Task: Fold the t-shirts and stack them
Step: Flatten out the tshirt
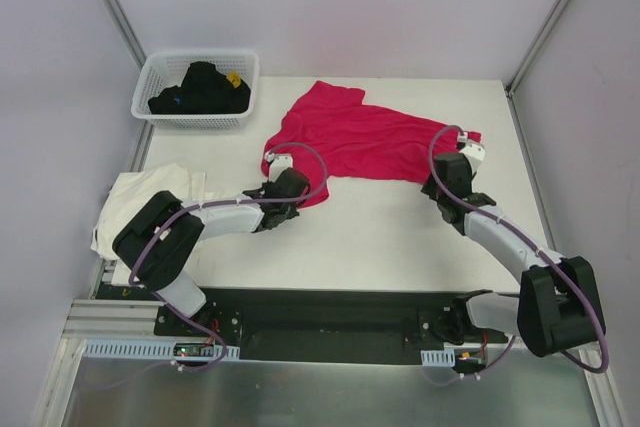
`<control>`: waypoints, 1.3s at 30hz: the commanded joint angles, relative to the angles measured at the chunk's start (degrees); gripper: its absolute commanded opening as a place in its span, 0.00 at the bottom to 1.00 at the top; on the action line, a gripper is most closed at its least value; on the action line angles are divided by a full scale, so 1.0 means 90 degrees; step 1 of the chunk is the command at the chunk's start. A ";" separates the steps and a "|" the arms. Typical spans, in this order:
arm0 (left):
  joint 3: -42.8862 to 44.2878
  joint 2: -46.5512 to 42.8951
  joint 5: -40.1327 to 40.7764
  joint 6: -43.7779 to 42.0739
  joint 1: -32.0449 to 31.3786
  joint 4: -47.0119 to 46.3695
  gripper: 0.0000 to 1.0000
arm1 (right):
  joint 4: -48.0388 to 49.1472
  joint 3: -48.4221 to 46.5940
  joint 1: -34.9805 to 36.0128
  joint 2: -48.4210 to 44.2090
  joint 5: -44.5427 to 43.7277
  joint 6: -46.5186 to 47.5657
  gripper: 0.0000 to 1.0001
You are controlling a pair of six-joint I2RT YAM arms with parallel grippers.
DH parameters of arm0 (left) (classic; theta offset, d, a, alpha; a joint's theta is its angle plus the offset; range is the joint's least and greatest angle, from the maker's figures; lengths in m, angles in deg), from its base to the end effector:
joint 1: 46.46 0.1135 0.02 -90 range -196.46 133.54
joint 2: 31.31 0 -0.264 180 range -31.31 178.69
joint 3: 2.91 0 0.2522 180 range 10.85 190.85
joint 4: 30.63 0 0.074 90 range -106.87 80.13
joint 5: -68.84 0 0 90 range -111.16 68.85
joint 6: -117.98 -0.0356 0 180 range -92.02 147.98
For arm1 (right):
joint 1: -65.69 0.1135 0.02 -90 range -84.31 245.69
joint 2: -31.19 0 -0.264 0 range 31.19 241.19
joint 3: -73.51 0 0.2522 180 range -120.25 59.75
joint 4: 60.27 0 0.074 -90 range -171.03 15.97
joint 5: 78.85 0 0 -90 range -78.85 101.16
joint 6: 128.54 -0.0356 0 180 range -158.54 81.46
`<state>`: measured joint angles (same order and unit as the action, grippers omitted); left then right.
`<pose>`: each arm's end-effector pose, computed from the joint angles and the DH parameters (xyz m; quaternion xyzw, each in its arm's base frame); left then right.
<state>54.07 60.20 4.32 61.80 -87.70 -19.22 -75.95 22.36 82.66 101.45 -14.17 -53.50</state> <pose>0.2421 -0.1919 0.1582 -0.0240 0.9076 -0.0608 0.4147 0.2496 0.0603 0.2188 0.0864 0.8663 -0.0624 0.4881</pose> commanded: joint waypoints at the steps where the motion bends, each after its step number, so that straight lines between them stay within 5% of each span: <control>1: 0.0256 0.0165 0.0109 -0.0057 -0.0038 0.0056 0.09 | 0.0183 -0.0250 -0.0069 0.0074 -0.0009 -0.0056 0.48; 3: 0.0285 0.0223 0.0089 -0.0067 -0.0038 0.0056 0.00 | 0.0183 -0.0270 -0.0128 0.0142 -0.0018 -0.0047 0.49; 11: 0.0305 0.0195 0.0138 -0.0116 -0.0038 0.0056 0.00 | 0.0183 -0.0445 -0.0615 0.0543 -0.0156 -0.0007 0.64; 39: 0.0217 -0.0216 0.0373 -0.0232 -0.0047 0.0085 0.00 | 0.0330 -0.0827 -0.0939 0.1695 0.0655 -0.0525 0.61</control>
<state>55.90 60.87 6.22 61.02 -87.70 -19.18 -74.15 15.72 74.51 116.88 -10.80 -55.78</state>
